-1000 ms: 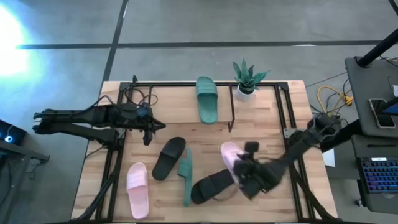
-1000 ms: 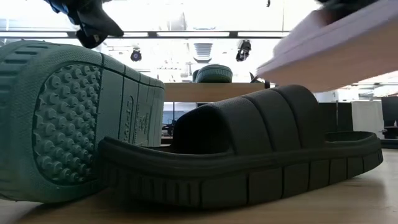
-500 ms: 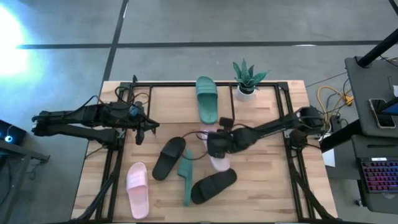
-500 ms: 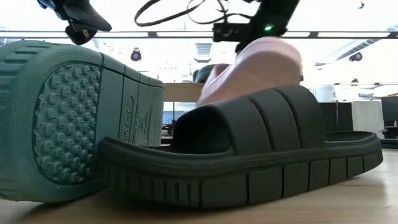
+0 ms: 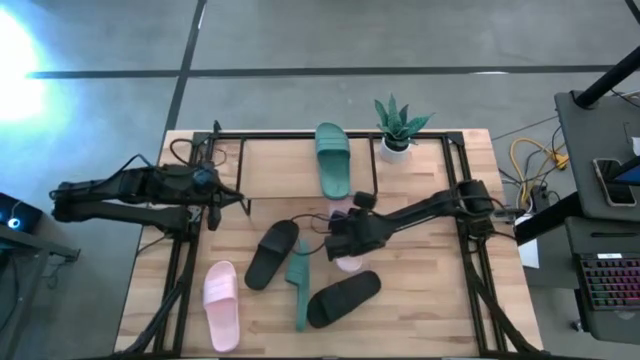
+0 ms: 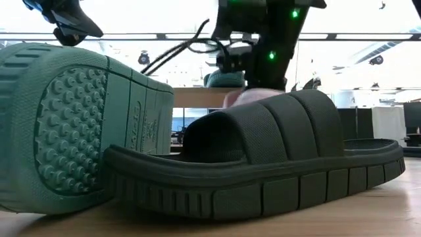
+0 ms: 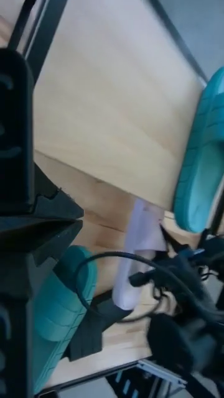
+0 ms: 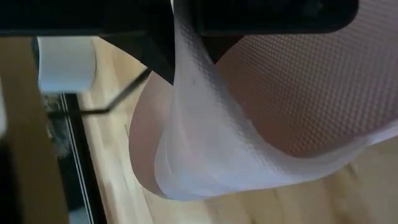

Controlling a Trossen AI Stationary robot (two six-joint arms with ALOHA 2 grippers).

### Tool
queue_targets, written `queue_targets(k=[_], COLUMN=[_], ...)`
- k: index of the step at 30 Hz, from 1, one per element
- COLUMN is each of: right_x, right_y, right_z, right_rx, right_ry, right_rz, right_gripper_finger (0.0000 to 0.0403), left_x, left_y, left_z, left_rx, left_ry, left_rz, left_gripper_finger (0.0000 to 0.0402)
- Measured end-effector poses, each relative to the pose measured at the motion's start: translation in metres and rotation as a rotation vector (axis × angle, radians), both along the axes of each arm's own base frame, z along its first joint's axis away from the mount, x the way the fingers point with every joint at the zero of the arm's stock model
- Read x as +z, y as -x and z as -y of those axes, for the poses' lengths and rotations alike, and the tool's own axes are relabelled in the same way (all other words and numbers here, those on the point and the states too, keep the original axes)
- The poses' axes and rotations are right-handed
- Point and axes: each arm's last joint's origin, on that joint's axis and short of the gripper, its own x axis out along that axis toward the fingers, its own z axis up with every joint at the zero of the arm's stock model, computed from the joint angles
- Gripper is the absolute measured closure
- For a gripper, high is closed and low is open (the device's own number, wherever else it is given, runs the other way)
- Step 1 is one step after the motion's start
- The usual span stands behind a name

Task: Pick and place slides into the shelf
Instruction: Put the right pink slide under the shelf

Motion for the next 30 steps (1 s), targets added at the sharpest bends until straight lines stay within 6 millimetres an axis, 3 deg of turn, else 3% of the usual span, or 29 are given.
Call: queue_targets(k=[10,19,30], right_x=[-0.012,-0.02,-0.023], right_y=[-0.001,0.003,0.007], right_z=[-0.001,0.001,-0.008], right_rx=[0.026,0.024,0.051], right_ry=[0.037,0.05,0.036], right_rz=[-0.057,-0.074,-0.087], right_gripper_finger=[0.039,0.0388,0.0303], left_x=[0.005,0.004,0.003], left_y=[0.014,0.014,0.01], left_z=[-0.001,-0.001,-0.001], left_rx=[0.027,0.039,0.039], left_ry=[-0.043,-0.05,-0.046], left_rz=[0.063,0.053,0.038], left_gripper_finger=[0.0402,0.0402,0.0402])
